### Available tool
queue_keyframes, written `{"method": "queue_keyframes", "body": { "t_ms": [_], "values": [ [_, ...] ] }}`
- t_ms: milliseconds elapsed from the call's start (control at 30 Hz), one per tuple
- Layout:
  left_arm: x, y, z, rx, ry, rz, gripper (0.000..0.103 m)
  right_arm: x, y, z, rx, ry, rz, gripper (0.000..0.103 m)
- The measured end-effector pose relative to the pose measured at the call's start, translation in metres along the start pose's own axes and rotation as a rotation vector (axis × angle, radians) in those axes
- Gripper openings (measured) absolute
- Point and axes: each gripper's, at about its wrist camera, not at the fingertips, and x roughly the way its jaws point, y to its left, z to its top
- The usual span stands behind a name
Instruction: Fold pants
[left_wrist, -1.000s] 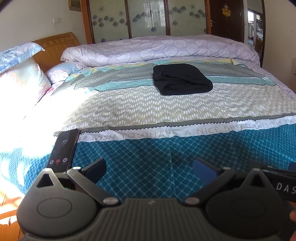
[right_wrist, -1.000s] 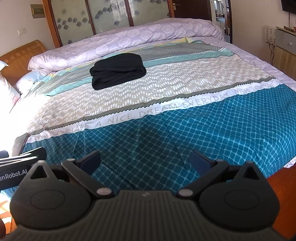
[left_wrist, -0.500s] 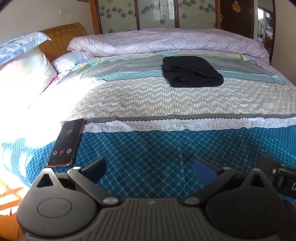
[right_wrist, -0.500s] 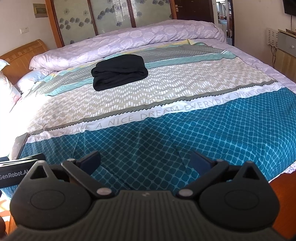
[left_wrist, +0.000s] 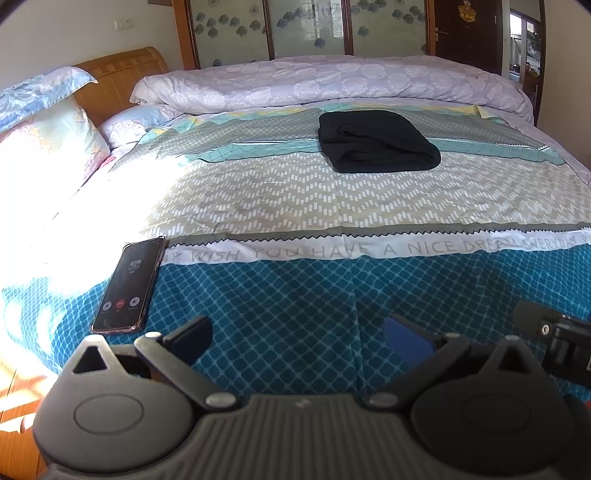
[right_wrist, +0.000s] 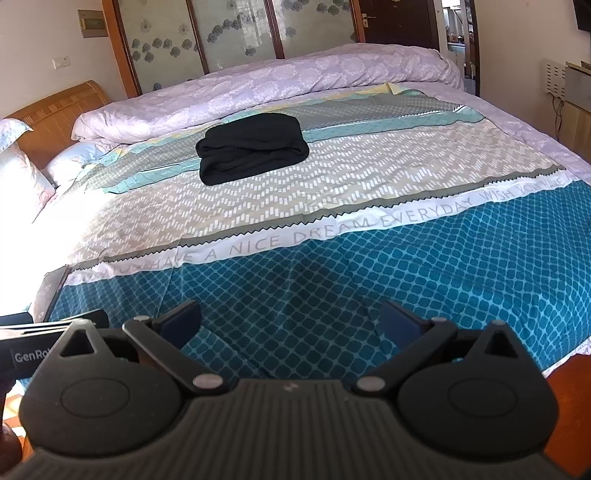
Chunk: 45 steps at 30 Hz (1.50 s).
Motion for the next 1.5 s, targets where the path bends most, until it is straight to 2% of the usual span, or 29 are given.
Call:
{"method": "queue_keyframes", "body": {
  "t_ms": [600, 1500],
  "values": [
    [0.001, 0.0018, 0.0023, -0.038, 0.027, -0.011, 0.103, -0.0005, 0.0022, -0.0004, 0.0, -0.015, -0.012, 0.103],
    [-0.0036, 0.0006, 0.0047, -0.023, 0.001, -0.009, 0.103, -0.0017, -0.0021, 0.0007, 0.02, -0.023, -0.02, 0.103]
  ]
}}
